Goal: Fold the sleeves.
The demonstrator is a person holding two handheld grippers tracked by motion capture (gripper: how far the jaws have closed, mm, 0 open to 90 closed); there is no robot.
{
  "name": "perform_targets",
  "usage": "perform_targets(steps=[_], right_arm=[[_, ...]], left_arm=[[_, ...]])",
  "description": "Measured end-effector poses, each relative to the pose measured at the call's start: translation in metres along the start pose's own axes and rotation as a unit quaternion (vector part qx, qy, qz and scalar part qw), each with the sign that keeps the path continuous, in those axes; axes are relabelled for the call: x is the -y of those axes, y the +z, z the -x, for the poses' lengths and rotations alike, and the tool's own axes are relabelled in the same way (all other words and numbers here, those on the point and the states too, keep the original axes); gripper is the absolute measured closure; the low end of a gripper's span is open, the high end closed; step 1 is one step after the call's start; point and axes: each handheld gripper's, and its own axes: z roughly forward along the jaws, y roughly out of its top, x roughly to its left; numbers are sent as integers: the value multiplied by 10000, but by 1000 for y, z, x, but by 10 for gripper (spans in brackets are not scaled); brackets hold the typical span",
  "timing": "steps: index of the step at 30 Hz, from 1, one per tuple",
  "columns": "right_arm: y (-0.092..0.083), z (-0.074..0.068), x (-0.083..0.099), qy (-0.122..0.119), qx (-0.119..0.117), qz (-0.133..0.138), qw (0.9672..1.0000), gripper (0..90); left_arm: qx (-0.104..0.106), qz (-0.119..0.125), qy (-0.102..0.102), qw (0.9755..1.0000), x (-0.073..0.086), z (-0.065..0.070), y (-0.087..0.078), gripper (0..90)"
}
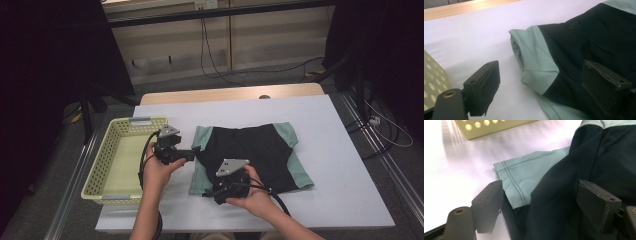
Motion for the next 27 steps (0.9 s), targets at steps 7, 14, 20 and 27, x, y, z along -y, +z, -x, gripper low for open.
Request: perform_targets(steps=[7, 14, 20, 27], right_arm=[[5, -3, -3, -43, -66, -38, 10000, 229], [7, -2, -1, -68, -100, -137, 9998, 233], [11, -6, -3, -154, -148, -211, 9996, 250], [15, -6, -2, -208, -108, -339, 9992, 259]], left_arm=[[-59, -12, -8, 10000, 1, -2, -2, 155], [-78, -40, -32, 10000, 3, -3, -2, 153], [-91, 18, -51, 9999, 2, -4, -3, 151], [-76, 22, -50, 10000, 2, -4, -3, 151]])
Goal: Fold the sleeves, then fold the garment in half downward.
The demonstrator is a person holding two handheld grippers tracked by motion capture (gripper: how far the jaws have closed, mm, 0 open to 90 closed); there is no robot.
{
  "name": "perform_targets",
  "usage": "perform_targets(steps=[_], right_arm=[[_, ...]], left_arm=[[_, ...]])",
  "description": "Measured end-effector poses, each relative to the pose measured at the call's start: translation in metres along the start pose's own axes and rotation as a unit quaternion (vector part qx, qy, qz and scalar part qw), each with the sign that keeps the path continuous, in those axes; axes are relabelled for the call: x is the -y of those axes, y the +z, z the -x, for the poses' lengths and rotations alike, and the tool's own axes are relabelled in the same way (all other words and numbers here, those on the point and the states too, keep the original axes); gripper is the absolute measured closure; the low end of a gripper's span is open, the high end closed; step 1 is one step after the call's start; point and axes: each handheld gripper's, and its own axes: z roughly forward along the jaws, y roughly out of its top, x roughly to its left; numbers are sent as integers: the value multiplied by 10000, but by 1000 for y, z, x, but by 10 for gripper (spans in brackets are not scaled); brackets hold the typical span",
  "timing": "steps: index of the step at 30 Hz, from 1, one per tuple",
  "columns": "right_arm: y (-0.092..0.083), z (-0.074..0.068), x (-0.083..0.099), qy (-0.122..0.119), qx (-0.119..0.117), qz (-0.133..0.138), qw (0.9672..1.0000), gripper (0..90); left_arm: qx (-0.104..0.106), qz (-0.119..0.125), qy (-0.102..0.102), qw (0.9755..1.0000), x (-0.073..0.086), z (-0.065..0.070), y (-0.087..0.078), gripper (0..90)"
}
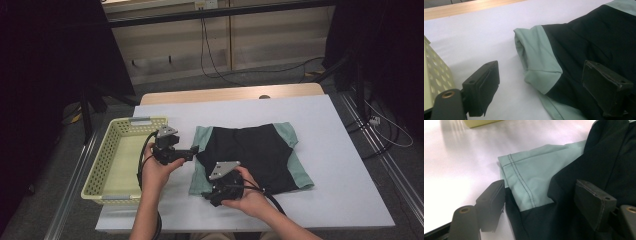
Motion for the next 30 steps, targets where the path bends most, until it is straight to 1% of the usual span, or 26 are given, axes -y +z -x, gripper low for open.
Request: perform_targets(steps=[6, 8, 9, 11, 14, 17, 19, 20, 21, 23, 28, 29, 30], right_arm=[[1, 0, 1, -25, 52, -63, 10000, 279], [1, 0, 1, -2, 51, -48, 10000, 281], [0, 0, 1, -27, 47, -53, 10000, 280], [0, 0, 0, -29, 64, -20, 10000, 280], [-3, 1, -2, 28, 45, 108, 9999, 282], [-1, 1, -4, 37, 24, 116, 9999, 281], [2, 0, -5, 30, 20, 57, 10000, 281], [4, 0, -5, 28, 51, -14, 10000, 291], [6, -1, -4, -3, 109, -29, 9999, 293], [7, -2, -4, -103, 136, -30, 9999, 297], [6, -1, -4, -74, 171, -26, 9998, 352], [6, -2, -4, -73, 181, -27, 9998, 377], [6, -2, -4, -72, 184, -15, 9998, 431]], left_arm=[[31, 13, -11, 10000, 0, 1, 0, 151], [38, 28, -33, 10000, 0, 1, 0, 151], [45, 31, -25, 10000, -1, 1, 0, 151], [40, 52, -40, 10000, -1, 1, -1, 151], [53, 55, -10, 10000, -2, 2, -1, 151], [67, 79, -34, 9999, -2, 2, -1, 151], [85, 62, -50, 9999, -2, 2, -2, 151], [88, 59, -51, 9999, -2, 2, -1, 151], [94, 59, -59, 9999, -1, 2, -1, 151], [104, 56, -45, 9999, -2, 2, -1, 151], [95, 84, -104, 9999, -1, 1, 0, 151], [97, 76, -96, 9999, -1, 1, 0, 151], [89, 78, -88, 9999, -2, 1, 0, 151]])
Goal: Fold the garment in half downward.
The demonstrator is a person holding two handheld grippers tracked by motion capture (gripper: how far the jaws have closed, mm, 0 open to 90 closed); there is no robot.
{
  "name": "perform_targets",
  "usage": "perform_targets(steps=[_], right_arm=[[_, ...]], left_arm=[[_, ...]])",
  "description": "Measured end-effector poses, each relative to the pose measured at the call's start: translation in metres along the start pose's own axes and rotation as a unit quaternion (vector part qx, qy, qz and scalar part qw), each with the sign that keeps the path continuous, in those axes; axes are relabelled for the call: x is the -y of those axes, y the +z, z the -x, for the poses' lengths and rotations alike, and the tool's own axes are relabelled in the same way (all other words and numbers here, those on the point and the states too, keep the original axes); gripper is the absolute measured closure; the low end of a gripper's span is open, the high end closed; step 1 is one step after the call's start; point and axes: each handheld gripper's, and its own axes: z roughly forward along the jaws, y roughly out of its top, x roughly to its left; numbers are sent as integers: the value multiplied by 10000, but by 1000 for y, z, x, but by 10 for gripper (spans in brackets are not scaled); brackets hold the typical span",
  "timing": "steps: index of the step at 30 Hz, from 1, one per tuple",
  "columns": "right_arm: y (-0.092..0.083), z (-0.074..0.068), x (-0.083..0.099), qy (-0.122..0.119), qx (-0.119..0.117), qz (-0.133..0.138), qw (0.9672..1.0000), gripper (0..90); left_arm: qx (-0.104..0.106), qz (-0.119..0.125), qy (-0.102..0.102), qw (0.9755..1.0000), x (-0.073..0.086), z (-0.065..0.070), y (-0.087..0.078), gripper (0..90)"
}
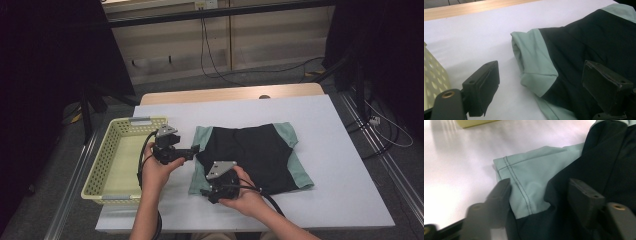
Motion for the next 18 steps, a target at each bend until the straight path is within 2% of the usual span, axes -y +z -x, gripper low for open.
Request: perform_targets(steps=[3, 6, 7, 12, 15, 18], right_arm=[[0, 2, 0, 51, 10, 38, 10000, 556], [-1, 6, 0, 83, 158, 48, 9998, 716], [-1, 7, 0, 108, 170, 60, 9998, 743], [-5, 9, 0, 76, 98, 44, 9999, 809], [-10, 8, 1, 26, -100, -40, 9999, 822], [-18, 6, 3, 48, -420, -93, 9991, 823]], left_arm=[[-21, 4, 2, 10000, 0, 1, 0, 151], [4, -30, 25, 10000, 0, 1, 1, 151], [2, -39, 31, 10000, 0, 1, 1, 151], [2, 7, 42, 10000, -1, 1, 1, 151], [5, 41, 40, 10000, -2, 2, 2, 152], [-3, 43, 54, 10000, -3, 1, 2, 153]])
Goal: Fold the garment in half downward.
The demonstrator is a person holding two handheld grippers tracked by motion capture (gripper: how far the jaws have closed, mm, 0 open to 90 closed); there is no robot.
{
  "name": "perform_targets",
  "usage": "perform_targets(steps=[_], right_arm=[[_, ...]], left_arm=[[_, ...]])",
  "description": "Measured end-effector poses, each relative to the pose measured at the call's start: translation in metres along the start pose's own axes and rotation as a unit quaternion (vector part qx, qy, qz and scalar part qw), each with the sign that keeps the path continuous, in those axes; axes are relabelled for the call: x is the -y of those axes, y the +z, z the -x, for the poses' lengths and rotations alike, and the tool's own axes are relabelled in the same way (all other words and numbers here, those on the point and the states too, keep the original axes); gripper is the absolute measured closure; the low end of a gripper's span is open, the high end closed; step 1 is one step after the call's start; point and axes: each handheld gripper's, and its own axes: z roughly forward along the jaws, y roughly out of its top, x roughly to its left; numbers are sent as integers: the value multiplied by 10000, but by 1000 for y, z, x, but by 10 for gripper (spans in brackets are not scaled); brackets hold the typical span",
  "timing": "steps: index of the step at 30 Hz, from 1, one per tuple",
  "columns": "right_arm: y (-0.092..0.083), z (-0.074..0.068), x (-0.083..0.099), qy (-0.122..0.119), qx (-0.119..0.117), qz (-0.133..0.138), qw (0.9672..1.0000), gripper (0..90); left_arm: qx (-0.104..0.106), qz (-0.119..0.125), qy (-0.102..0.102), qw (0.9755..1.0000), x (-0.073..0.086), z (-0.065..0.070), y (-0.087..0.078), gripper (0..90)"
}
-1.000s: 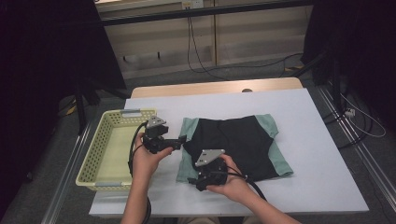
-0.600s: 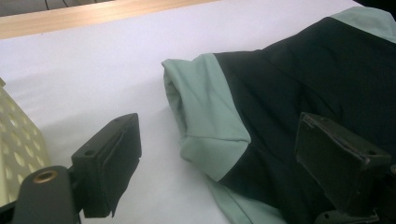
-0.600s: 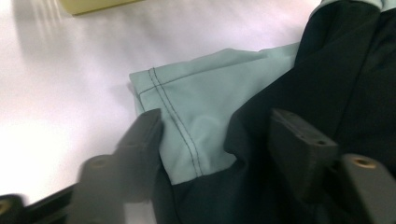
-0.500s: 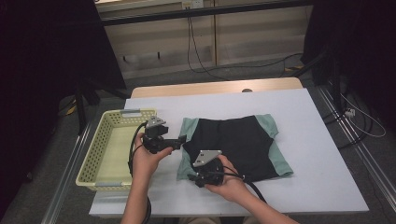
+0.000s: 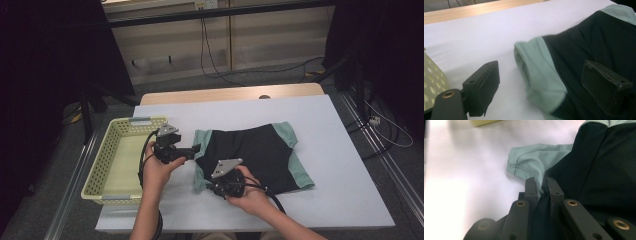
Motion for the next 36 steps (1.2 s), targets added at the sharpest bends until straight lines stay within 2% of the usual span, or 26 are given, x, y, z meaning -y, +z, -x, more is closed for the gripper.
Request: perform_targets(steps=[2, 4, 6, 9, 12, 15, 17, 19, 22, 24, 25, 27, 28, 32, 34, 36], right_arm=[[-5, 0, 3, 40, -66, 94, 9999, 799], [-6, 0, 5, 75, -98, 138, 9998, 687], [-7, 0, 4, 29, 36, 223, 9997, 524], [-7, -3, 0, -12, 160, 393, 9991, 372], [-3, -5, -4, -52, 216, 443, 9988, 294], [6, -8, -4, -165, 232, 253, 9993, 275], [12, -8, -3, -237, 392, 97, 9989, 314], [15, -7, -1, -313, 532, 58, 9981, 366], [15, -6, -1, -202, 706, 113, 9972, 518], [14, -3, -1, -241, 875, 101, 9958, 681], [13, -1, -1, -200, 917, 115, 9955, 723], [12, 3, -1, 54, 819, 183, 9965, 784], [11, 5, -1, 85, 714, 200, 9972, 798], [5, 6, 0, 79, 551, 240, 9982, 823], [0, 4, 0, 1, 480, 280, 9985, 827], [-4, 1, 3, -89, 306, 251, 9992, 828]], left_arm=[[-12, -10, -22, 10000, 1, 0, 1, 153], [-19, -26, -32, 10000, 1, -1, 1, 152], [-20, -24, -37, 10000, 1, 0, 1, 153], [-15, -24, -43, 10000, 1, -1, 0, 153], [-13, -14, -68, 10000, 2, -1, 0, 153], [-8, -27, -77, 10000, 2, -1, 0, 152], [4, -19, -71, 10000, 1, -1, 0, 152], [-2, 9, -87, 10000, 1, -1, -1, 152], [-16, 21, -83, 10000, 1, -1, -1, 152], [-39, 22, -86, 10000, 1, -1, -1, 152], [-78, 0, -47, 10000, 1, -1, -1, 152], [-106, 0, -67, 9999, 1, -1, 0, 152], [-106, 2, -75, 9999, 1, -1, 0, 152], [-129, 38, -107, 9999, 0, -1, 0, 152], [-151, 38, -129, 9998, -1, -2, 0, 152], [-193, 43, -155, 9997, 0, -1, 0, 152]])
